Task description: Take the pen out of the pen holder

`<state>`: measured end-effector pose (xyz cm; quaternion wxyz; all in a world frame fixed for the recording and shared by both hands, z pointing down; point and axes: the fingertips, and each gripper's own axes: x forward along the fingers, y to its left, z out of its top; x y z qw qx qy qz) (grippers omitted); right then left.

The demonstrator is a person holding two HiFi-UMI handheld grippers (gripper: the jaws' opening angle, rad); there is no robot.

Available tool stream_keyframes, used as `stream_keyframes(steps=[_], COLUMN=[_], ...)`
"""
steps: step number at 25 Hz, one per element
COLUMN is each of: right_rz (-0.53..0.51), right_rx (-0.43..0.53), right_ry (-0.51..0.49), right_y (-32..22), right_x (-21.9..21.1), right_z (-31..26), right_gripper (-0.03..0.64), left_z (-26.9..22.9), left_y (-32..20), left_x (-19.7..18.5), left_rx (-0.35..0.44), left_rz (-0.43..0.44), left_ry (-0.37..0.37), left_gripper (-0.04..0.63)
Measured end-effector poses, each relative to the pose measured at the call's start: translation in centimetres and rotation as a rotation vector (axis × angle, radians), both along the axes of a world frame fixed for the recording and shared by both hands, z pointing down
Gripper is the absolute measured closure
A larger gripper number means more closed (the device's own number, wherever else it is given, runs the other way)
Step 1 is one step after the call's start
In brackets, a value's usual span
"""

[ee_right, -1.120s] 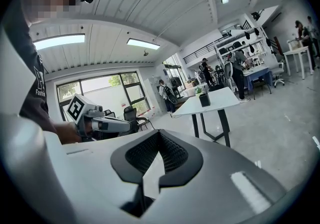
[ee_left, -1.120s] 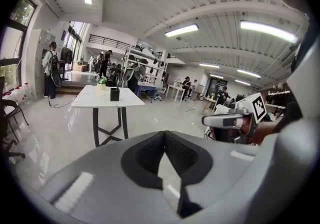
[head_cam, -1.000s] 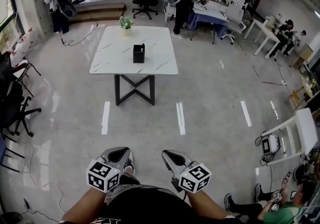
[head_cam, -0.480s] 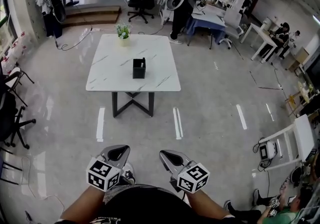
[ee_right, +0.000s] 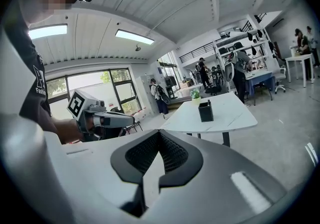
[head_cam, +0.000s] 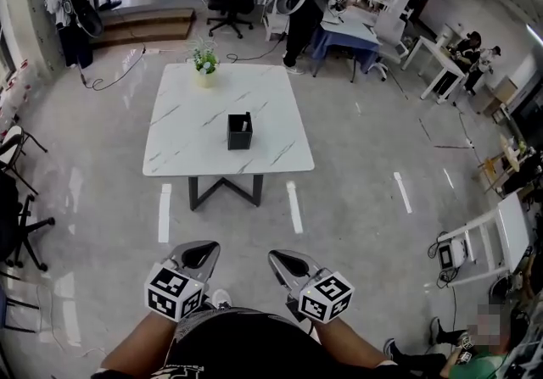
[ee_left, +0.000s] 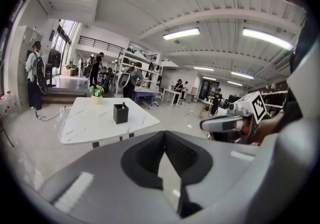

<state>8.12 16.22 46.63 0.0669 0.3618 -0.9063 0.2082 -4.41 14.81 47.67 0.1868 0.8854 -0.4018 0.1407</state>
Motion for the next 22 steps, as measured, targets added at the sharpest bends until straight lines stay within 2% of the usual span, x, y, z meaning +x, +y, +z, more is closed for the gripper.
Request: stream_keyframes(steps=[12,17,22], right_rz=[0.017,0.027,0.019], right_rx=[-0.039,-0.045,-0.05], right_ry=[0.028,0.027,0.019], right_y=[-4.0,-5.9,-7.6], right_x=[-3.4,-3.9,-4.2], right_z=[1.5,1.3,1.7], right_gripper=[0.621,0.621,0.621], left_z=[2.4,3.0,2.9], left_y=[-3.6,-5.2,-7.2], left_x=[-2.5,-3.5,-3.9], left_rx=[-0.036,-0.055,-0.042], left_rz=[0.04,0.029,0.021], left_ry=[0.031,0.036,0.03], left_gripper=[0.538,0.538,0.538])
